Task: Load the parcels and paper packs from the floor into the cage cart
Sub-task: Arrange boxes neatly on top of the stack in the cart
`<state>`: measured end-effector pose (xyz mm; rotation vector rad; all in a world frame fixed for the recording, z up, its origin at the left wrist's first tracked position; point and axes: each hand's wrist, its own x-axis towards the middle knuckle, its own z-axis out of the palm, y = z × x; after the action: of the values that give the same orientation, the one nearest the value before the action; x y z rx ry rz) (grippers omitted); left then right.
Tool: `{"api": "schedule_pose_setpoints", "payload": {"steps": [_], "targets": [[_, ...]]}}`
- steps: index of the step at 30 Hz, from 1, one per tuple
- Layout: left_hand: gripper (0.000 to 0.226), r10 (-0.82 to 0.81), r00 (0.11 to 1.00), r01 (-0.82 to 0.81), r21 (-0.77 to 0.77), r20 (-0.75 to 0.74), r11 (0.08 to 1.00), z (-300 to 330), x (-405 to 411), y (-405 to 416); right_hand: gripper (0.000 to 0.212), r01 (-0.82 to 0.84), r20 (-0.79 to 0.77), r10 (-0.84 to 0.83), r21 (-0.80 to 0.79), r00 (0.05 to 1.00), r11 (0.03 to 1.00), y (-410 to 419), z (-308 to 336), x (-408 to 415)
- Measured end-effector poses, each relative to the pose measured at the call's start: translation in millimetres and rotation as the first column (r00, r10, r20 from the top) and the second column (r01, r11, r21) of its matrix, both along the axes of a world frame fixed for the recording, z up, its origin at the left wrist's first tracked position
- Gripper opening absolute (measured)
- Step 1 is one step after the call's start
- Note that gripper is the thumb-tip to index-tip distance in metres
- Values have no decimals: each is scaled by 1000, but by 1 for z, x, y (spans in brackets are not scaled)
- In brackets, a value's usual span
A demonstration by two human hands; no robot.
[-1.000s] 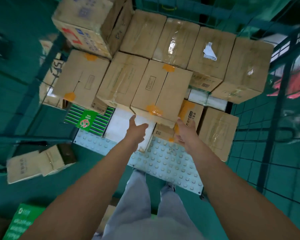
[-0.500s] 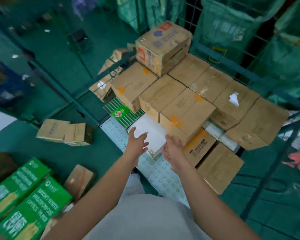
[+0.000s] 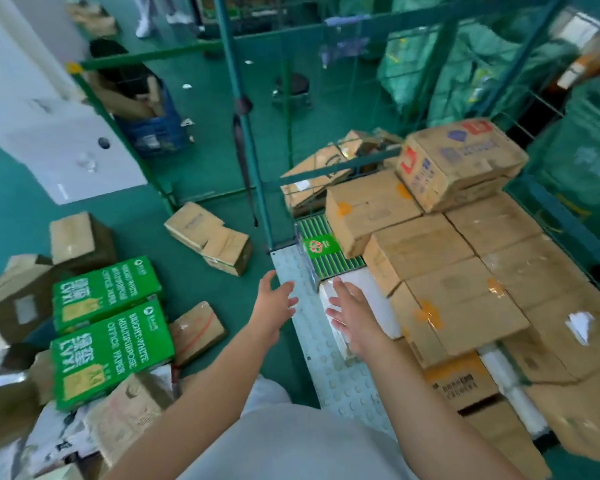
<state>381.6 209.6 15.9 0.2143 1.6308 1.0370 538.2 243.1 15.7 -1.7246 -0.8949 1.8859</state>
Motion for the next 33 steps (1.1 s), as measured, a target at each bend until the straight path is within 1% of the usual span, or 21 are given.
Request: {"api": "schedule_pose_setpoints", "payload": {"steps": [5, 10, 14, 16, 18, 22, 25, 26, 27, 30, 33], "targets": [[56, 133, 991, -132, -18, 14, 991, 5, -68, 5, 37, -161, 24, 160, 9, 987, 987, 22, 4, -79], [48, 249, 969, -249, -40, -9, 968, 3, -148, 11, 41, -265, 44, 264, 19, 963, 964, 44, 5, -166], [41, 376, 927, -376, -29, -6, 926, -1, -215, 0, 44, -401, 43, 399, 36, 916, 915, 48, 1, -245], [45, 443, 897, -442, -27, 16, 897, -2, -244, -13, 42, -485, 32, 484, 43, 875, 874, 44, 2, -282], [48, 531, 847, -530, -31, 21, 847, -4, -271, -29, 44, -570, 31, 569, 45, 822, 821, 38, 3, -318], [45, 675, 736, -674, -44, 53, 738, -6, -308, -59, 47, -707, 46, 706, 66, 707, 704, 29, 10, -375], [37, 747, 665, -746, -39, 28, 665, -8, -326, -75, 42, -770, 56, 768, 71, 638, 634, 23, 11, -407], [38, 776, 631, -775, -38, 20, 631, -10, -334, -81, 40, -797, 60, 795, 66, 603, 600, 20, 11, -421], [40, 780, 626, -779, -42, 6, 625, -13, -337, -83, 39, -809, 62, 806, 61, 588, 585, 19, 10, -425], [46, 830, 558, -829, -56, -10, 556, -18, -353, -90, 45, -866, 68, 864, 49, 499, 497, 17, 5, -454], [42, 870, 493, -868, -64, 7, 492, -21, -368, -84, 49, -900, 67, 897, 43, 436, 434, 27, 2, -479]]}}
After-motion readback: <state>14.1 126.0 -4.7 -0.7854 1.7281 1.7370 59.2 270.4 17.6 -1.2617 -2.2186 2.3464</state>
